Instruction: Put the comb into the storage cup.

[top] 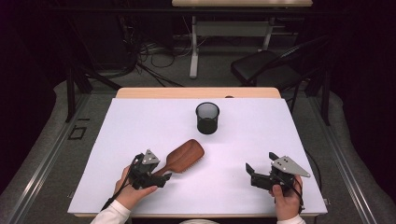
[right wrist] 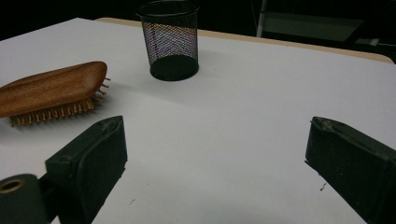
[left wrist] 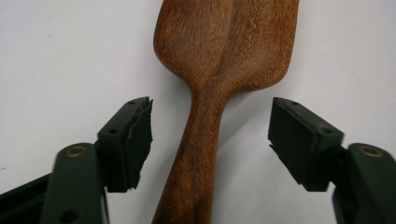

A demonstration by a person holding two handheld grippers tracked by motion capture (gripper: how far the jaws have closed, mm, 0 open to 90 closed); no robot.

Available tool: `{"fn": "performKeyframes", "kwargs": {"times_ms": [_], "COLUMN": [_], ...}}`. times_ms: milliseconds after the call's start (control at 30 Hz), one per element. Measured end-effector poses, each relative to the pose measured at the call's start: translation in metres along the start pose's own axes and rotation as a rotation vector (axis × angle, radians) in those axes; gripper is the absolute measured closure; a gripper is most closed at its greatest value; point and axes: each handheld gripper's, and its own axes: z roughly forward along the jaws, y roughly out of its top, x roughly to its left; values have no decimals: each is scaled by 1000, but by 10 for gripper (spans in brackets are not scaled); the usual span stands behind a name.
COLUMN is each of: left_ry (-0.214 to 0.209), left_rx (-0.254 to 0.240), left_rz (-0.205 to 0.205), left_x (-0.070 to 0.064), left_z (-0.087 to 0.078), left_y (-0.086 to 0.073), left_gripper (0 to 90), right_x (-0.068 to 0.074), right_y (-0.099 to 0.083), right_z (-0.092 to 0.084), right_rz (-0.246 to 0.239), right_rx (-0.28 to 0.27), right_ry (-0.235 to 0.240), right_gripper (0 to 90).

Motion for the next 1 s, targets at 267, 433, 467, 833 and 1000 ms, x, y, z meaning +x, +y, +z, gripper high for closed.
{"fn": "performKeyframes", "kwargs": {"times_ms": [267, 433, 467, 833, 1000], "left_ry": [12, 38, 42, 63, 81], "left_rx": [27, 53, 52, 65, 67], "left_rz": [6, 22, 24, 34, 37], "left_x": [0, -1, -2, -6, -5], "left_z": [6, 9, 10, 9, 9], "left_y": [-1, -1, -1, -1, -1], "left_gripper": [414, 458, 458, 595, 659], "right_x": [0, 0, 0, 0, -1], "right_y": [0, 0, 0, 0, 0], "right_z": [0, 0, 0, 0, -1], "right_rz": [-8, -7, -6, -6, -8], "right_rx": [-4, -7, -7, -16, -16], "right_ry": [-6, -5, -6, -7, -11], "right_gripper": [51, 51, 50, 50, 51]}}
